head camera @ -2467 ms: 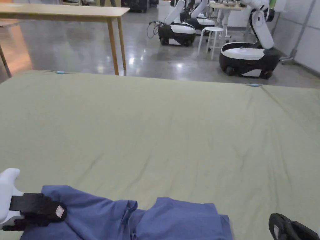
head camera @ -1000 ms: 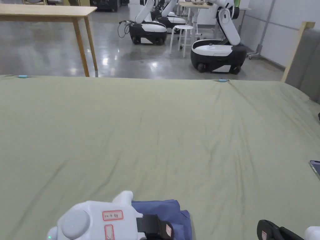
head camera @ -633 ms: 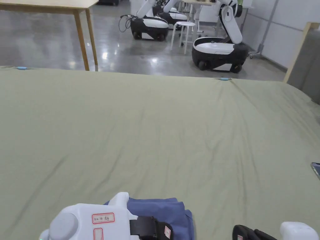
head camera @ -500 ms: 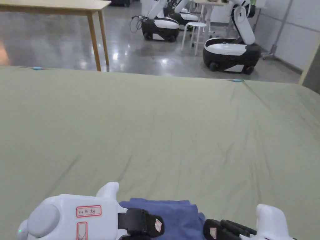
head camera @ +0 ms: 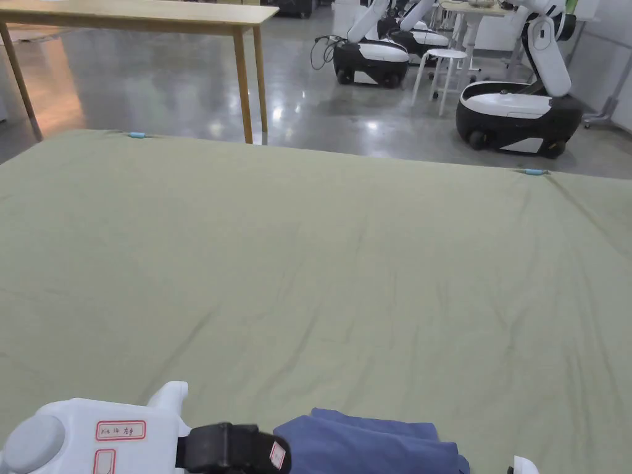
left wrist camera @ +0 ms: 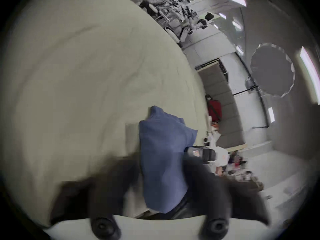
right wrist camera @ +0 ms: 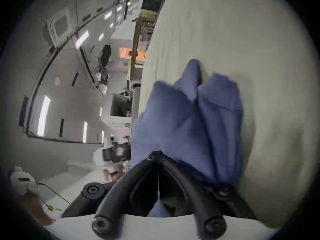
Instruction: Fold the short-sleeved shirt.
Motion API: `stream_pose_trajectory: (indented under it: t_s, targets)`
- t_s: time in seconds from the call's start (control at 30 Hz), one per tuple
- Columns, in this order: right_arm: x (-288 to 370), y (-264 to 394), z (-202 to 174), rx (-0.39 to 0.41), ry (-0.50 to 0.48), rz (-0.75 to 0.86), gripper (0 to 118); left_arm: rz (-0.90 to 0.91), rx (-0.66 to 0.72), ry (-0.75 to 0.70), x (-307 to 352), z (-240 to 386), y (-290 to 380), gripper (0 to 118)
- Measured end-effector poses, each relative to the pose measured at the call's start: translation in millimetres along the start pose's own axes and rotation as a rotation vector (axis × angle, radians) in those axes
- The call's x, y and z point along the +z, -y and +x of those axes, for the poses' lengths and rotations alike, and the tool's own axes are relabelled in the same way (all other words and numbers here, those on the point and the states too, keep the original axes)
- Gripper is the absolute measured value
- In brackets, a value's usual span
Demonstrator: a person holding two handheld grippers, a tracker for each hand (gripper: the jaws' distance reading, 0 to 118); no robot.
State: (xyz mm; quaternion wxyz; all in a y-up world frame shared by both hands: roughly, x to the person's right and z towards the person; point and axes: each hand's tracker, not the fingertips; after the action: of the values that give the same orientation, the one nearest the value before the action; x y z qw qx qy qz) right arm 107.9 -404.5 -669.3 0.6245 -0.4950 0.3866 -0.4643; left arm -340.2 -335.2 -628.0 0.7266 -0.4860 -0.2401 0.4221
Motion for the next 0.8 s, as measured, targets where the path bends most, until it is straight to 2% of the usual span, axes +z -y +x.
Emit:
stream_pose_trajectory:
  t_s: [0.03,0.07,0.1,0.2,0.27,0.3,0.33,0.37,0.4,0.47,0.53,0.63,0.8]
  targets:
    - [-0.2,1.1,0.7,-0.005,-0.012,-0.004,3,-0.041,0.052,0.002,-9.0,-5.9,-1.4,116]
    - [0.2,2.6,0.5,-0.003,-0.012,-0.001,3,0.013,0.065,0.056,-14.3,-11.4,-2.3,114]
    - [0.4,3.2,-0.9,-0.001,-0.011,0.002,3,-0.038,0.071,0.067,-22.8,-13.6,0.7,114]
    - [0.5,3.1,0.6,-0.012,-0.023,0.004,3,-0.084,0.018,0.152,-46.3,-9.1,0.8,114]
    - [1.5,3.2,-3.0,-0.019,-0.022,0.008,3,-0.097,-0.022,0.135,-60.1,-1.7,2.5,111]
    - [2.6,3.7,-7.6,-0.011,-0.01,0.012,3,-0.089,-0.055,0.092,-64.5,2.1,2.9,99]
    - [4.2,4.2,-12.3,0.013,0.012,0.013,3,-0.1,-0.095,0.033,-66.5,6.1,1.1,79]
    - [6.4,5.3,-17.5,0.037,0.045,0.023,3,-0.097,-0.131,-0.045,-68.6,8.2,0.8,51]
    - [9.8,6.6,-23.8,0.052,0.076,0.035,3,-0.106,-0.142,-0.054,-69.1,7.0,0.0,34]
    - [18.1,9.4,-35.4,0.091,0.115,0.051,3,-0.122,-0.095,0.017,-60.5,2.9,-7.1,33]
    - [28.5,13.1,-49.0,0.121,0.127,0.073,3,-0.132,-0.158,-0.017,-46.4,9.4,-12.8,32]
    - [42.6,16.9,-67.9,0.174,0.169,0.117,3,-0.121,-0.167,-0.021,-7.8,8.5,-28.3,31]
    - [61.1,19.6,-88.5,0.293,0.272,0.177,3,-0.021,-0.209,-0.192,101.0,-7.9,-59.4,31]
